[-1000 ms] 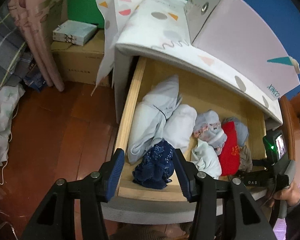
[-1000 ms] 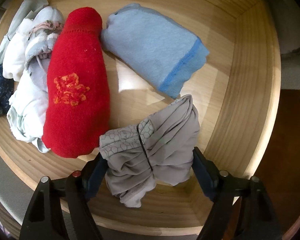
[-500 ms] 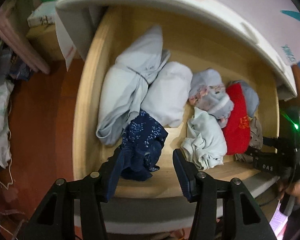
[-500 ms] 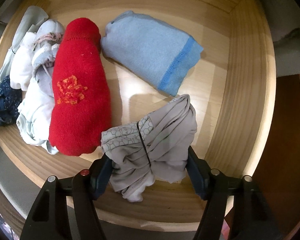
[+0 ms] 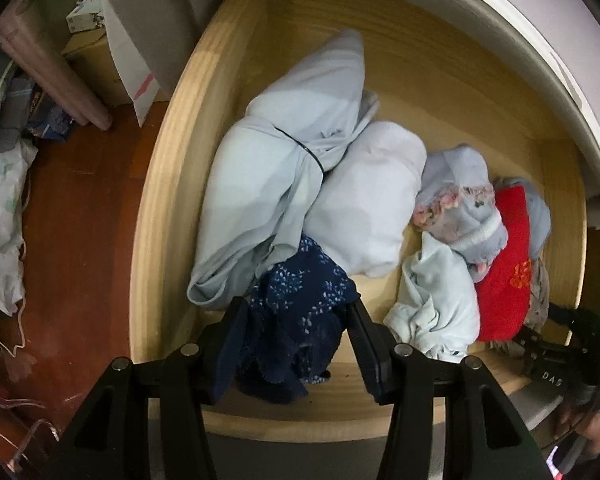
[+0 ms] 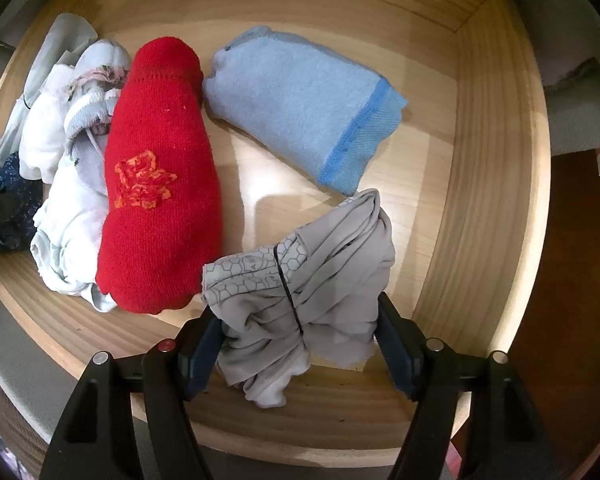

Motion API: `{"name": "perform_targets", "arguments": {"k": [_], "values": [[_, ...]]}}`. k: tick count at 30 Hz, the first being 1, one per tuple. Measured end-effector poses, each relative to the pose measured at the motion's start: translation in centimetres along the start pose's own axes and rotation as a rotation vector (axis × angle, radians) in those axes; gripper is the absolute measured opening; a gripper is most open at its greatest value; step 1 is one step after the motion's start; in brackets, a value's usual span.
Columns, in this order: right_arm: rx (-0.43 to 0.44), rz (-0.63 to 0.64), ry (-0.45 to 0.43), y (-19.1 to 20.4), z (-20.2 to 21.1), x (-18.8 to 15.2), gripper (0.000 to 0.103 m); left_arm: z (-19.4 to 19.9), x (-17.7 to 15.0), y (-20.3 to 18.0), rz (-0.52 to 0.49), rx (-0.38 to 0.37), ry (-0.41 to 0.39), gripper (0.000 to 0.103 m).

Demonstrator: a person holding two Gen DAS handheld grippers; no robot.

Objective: Take underwear out of drawer
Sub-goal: 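Grasp the navy patterned underwear with the left gripper while the right holds the grey underwear, then lift the navy underwear with the left gripper while the right holds the grey underwear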

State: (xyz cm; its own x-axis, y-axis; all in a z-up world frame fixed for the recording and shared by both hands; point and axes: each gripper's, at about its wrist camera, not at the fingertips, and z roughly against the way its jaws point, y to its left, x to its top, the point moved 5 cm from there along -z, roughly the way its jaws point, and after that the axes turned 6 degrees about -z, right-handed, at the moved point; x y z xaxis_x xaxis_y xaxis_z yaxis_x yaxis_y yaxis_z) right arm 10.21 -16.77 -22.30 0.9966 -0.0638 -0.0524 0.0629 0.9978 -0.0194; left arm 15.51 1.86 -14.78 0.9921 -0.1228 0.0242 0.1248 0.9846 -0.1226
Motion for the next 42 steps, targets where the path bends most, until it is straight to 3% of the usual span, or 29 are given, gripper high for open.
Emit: {"name": "perform_targets", "arguments": {"k": [1, 3, 5, 9, 26, 42], "values": [[0.001, -0.001, 0.0, 0.1, -0.1, 0.1, 0.069, -0.1, 0.0, 0.0, 0.0, 0.004, 0.0, 0.051], [0.001, 0.001, 0.001, -0.2, -0.2, 0.2, 0.069, -0.1, -0.1, -0.1, -0.014, 0.023, -0.003, 0.036], [0.002, -0.001, -0.001, -0.1, -0.2, 0.2, 0.069, 0.0, -0.3, -0.2, -0.036, 0.043, -0.008, 0.03], [0.003, -0.004, -0.001, -0.7, 0.0, 0.2, 0.069, 0.3, -0.6, -0.5, -0.048, 0.05, -0.022, 0.023], [0.039, -0.033, -0.004, -2.5, 0.9, 0.0, 0.065, 4.1, -1.6, -0.8, -0.056, 0.019, -0.075, 0.018], [0.106, -0.154, -0.04, -5.5, 2.0, 0.2, 0.059, 7.6, -1.9, -0.8, -0.052, -0.025, -0.137, 0.018]]}}
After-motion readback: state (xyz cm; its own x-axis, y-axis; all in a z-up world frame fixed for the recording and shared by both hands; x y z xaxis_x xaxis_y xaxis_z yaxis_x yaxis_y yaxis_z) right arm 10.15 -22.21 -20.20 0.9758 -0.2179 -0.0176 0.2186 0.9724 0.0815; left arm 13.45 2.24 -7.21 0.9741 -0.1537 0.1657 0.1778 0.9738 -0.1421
